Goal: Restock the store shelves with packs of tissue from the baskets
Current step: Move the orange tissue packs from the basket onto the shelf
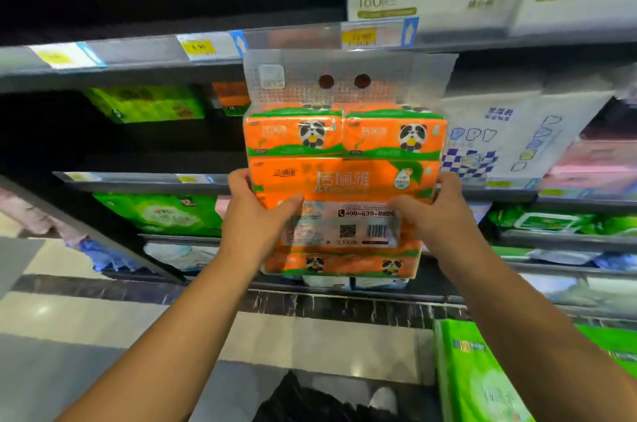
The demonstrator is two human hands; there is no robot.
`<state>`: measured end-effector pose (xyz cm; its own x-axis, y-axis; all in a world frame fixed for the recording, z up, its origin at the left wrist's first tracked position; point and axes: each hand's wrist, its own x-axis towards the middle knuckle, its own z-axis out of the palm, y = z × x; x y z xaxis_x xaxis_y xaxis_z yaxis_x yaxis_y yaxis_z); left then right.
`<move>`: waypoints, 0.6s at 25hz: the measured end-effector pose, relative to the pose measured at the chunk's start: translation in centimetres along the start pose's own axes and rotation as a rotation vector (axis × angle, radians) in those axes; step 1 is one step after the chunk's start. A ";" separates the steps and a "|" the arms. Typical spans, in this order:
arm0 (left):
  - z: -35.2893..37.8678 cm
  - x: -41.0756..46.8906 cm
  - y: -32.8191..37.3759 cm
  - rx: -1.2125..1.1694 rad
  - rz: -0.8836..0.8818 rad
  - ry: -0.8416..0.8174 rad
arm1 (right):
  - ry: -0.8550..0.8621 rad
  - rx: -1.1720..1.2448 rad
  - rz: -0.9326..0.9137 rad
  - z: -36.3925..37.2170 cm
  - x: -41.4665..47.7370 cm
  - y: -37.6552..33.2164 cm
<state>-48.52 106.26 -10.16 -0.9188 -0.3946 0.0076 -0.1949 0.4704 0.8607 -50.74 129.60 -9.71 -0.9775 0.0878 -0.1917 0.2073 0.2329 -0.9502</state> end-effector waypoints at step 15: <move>-2.7 5.5 -0.2 -0.439 -0.019 0.019 | 0.113 0.199 -0.146 6.3 3.5 -2.5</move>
<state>-52.59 101.81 -8.93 -0.9092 -0.4163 -0.0046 -0.0437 0.0845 0.9955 -54.91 123.24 -9.57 -0.9836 0.1776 -0.0309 0.0416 0.0571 -0.9975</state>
